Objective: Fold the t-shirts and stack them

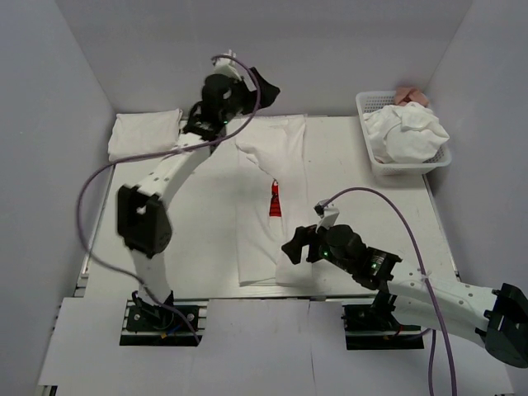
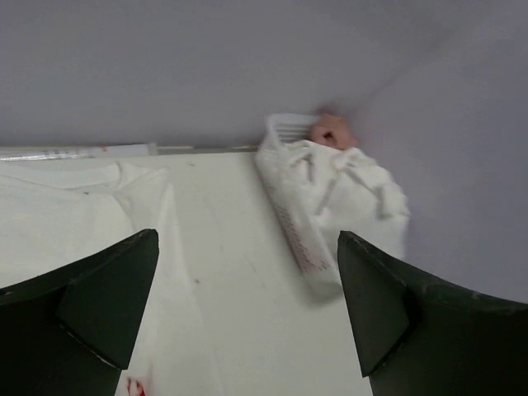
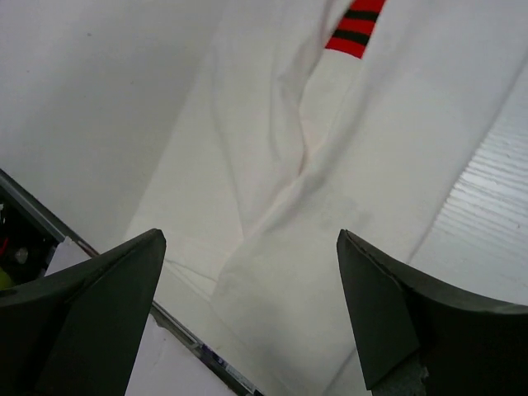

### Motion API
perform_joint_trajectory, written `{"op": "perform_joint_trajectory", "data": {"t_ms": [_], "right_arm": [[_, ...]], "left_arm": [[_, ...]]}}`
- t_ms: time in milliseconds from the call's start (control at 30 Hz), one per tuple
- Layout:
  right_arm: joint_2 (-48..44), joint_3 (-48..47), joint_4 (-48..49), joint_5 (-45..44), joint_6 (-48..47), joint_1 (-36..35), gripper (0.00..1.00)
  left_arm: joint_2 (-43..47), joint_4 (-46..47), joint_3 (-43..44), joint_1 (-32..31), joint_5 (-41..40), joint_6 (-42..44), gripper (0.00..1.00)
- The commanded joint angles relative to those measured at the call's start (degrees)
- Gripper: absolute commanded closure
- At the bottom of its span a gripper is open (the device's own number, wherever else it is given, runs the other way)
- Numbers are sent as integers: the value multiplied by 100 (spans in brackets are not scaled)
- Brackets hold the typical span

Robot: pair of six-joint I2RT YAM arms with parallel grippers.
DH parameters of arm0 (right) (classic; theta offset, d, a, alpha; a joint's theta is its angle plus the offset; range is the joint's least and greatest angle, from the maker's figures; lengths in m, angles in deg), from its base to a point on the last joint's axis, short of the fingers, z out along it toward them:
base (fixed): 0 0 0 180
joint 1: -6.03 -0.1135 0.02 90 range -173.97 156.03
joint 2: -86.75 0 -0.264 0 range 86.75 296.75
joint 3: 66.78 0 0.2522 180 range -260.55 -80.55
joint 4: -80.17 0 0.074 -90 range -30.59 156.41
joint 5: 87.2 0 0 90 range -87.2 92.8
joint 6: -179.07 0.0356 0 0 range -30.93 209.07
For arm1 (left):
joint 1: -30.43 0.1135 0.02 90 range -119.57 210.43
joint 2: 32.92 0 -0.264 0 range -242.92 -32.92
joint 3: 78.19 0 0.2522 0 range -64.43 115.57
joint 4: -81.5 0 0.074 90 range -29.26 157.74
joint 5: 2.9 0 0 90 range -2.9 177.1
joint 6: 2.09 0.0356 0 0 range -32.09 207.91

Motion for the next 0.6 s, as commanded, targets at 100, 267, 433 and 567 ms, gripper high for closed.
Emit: {"op": "perform_joint_trajectory", "data": {"t_ms": [100, 267, 433, 567], "right_arm": [[-572, 379, -921, -238, 833, 6, 10], [-696, 380, -1615, -70, 798, 23, 10], [-582, 371, -1976, 299, 595, 23, 10], [-432, 459, -1862, 712, 499, 6, 10]], "left_arm": [[3014, -463, -3812, -36, 940, 47, 1], [4325, -961, -5787, -150, 1679, -348, 1], [5099, -1585, -7265, -413, 2155, -507, 1], [5538, -2559, -7775, -651, 2164, -508, 1]]}}
